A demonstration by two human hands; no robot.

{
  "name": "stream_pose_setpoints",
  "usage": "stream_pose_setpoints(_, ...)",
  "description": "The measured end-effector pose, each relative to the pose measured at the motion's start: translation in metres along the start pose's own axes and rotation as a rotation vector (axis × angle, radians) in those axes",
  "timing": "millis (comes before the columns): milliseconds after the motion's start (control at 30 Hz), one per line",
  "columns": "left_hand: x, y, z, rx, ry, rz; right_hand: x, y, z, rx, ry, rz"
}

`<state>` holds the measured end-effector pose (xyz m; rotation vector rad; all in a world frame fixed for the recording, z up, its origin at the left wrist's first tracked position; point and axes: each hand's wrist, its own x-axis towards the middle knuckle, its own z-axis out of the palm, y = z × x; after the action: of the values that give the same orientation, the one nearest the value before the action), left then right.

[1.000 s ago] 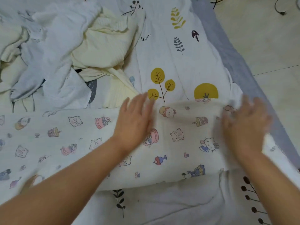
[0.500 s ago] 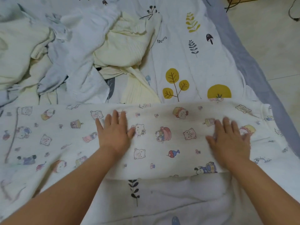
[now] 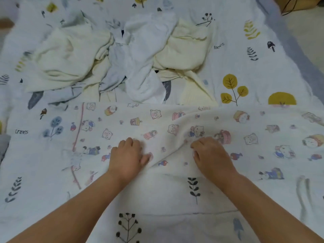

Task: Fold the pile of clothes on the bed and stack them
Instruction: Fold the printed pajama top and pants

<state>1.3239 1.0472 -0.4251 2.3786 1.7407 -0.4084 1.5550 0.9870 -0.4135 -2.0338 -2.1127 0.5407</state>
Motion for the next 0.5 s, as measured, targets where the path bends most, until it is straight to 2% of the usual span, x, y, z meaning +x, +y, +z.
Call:
stream_pose_setpoints(67, -0.011, -0.023, 0.011, 0.054, -0.084, -0.049, 0.008, -0.022, 0.012, -0.038, -0.052, -0.007)
stream_pose_setpoints(167, -0.027, -0.058, 0.023, 0.118, -0.176, -0.063, 0.021, -0.049, 0.028, -0.031, -0.005, 0.020)
stream_pose_setpoints(300, -0.038, -0.103, 0.025, 0.294, -0.261, -0.066, 0.043, -0.069, 0.044, -0.139, -0.035, 0.014)
stream_pose_setpoints(367, -0.038, -0.122, 0.021, 0.249, -0.254, -0.103, 0.053, -0.074, 0.049, -0.195, -0.063, 0.038)
stream_pose_setpoints(500, -0.026, -0.159, 0.003, -0.030, -0.217, -0.105, 0.072, -0.077, 0.055, -0.338, -0.182, 0.066)
